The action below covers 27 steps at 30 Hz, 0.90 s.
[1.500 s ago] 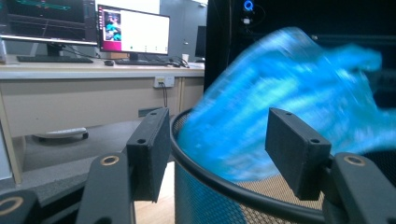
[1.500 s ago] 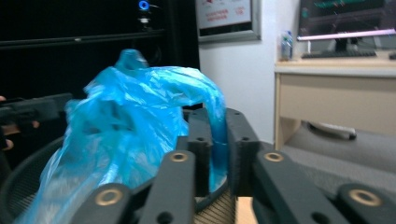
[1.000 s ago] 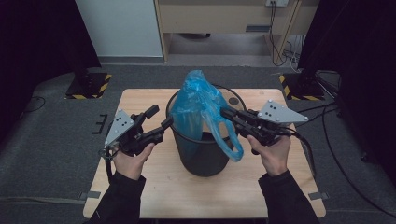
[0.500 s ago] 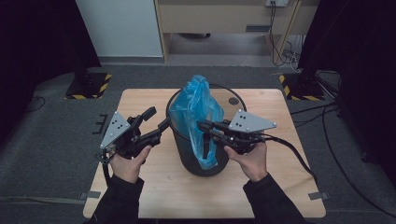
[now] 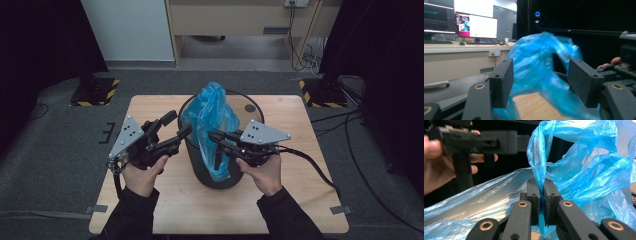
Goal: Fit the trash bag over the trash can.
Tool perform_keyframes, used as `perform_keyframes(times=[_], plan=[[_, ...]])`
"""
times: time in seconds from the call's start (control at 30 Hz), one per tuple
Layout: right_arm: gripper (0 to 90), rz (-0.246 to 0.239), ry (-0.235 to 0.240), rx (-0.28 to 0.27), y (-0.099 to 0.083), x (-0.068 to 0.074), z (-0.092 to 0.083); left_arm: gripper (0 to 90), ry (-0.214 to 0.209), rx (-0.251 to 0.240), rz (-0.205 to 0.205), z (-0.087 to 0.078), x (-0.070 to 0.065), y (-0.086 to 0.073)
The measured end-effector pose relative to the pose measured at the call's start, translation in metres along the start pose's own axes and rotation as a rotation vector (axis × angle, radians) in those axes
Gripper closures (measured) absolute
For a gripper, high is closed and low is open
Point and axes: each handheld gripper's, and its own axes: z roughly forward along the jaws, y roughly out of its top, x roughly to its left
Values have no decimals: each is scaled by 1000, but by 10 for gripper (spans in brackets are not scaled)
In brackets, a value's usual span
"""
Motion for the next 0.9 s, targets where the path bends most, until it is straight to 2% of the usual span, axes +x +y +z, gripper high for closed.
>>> perform_keyframes(times=[0.13, 0.2, 0.23, 0.3, 0.37, 0.5, 0.63, 0.73, 0.9], plan=[[850, -3, -3, 1, 0, 0, 1, 382, -24, -4, -3, 10, -7, 4], [848, -31, -12, 19, 1, 2, 2, 385, -37, 0, -9, 15, -10, 5], [848, -44, -10, 25, 1, 3, 3, 390, -42, 1, -11, 19, -12, 4], [848, -33, 11, 19, 2, 6, 7, 415, -57, 0, -25, 24, -13, 4], [848, -42, 9, 19, 2, 7, 8, 463, -70, 0, -38, 26, -12, 3], [845, -40, 10, 19, 2, 7, 8, 609, -106, 13, -92, 29, -9, 3], [823, -38, 14, 15, 1, 7, 8, 763, -115, 38, -84, 31, -9, 2], [770, -14, 26, 4, 1, 6, 7, 843, -116, 41, -76, 33, -10, 2], [648, 38, 30, -30, 1, 1, -2, 885, -101, 25, -66, 33, -8, 6]])
